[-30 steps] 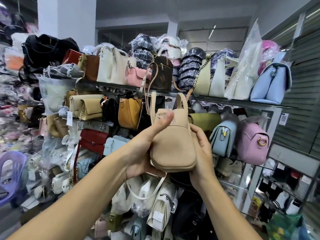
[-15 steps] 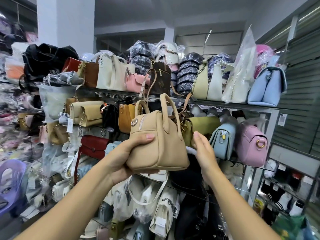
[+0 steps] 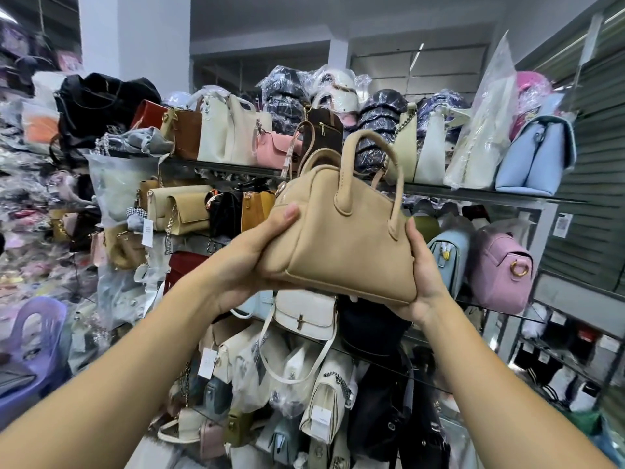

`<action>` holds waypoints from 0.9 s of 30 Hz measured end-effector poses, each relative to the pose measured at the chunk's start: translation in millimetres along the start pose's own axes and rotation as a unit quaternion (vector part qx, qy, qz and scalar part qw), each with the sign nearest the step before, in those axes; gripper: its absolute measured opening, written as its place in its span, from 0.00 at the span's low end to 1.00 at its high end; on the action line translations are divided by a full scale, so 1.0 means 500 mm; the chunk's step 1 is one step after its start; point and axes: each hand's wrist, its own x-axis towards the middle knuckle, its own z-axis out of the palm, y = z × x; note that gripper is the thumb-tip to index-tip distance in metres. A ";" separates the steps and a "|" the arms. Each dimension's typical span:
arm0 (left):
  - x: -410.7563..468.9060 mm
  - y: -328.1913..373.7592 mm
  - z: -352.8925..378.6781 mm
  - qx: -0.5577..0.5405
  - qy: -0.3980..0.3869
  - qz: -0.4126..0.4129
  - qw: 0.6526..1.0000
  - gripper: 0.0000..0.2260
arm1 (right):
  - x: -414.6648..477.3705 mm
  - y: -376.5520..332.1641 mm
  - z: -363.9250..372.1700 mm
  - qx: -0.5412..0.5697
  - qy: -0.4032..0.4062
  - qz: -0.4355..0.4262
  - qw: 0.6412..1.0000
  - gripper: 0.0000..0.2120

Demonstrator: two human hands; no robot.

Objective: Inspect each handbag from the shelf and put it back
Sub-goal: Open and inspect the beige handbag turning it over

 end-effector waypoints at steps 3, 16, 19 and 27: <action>0.015 0.029 -0.001 0.080 0.098 0.034 0.991 0.19 | 0.002 -0.016 0.015 -0.018 -0.008 -0.024 1.000 0.28; 0.042 0.091 0.017 -0.040 0.109 0.108 0.987 0.30 | -0.047 -0.080 0.113 -0.099 -0.042 -0.185 0.977 0.35; 0.044 0.090 0.014 -0.054 0.117 0.109 0.986 0.32 | -0.052 -0.082 0.108 -0.085 -0.033 -0.195 0.977 0.34; 0.026 0.079 0.055 -0.011 0.088 0.127 0.988 0.18 | -0.065 -0.070 0.078 -0.026 -0.040 -0.207 0.977 0.36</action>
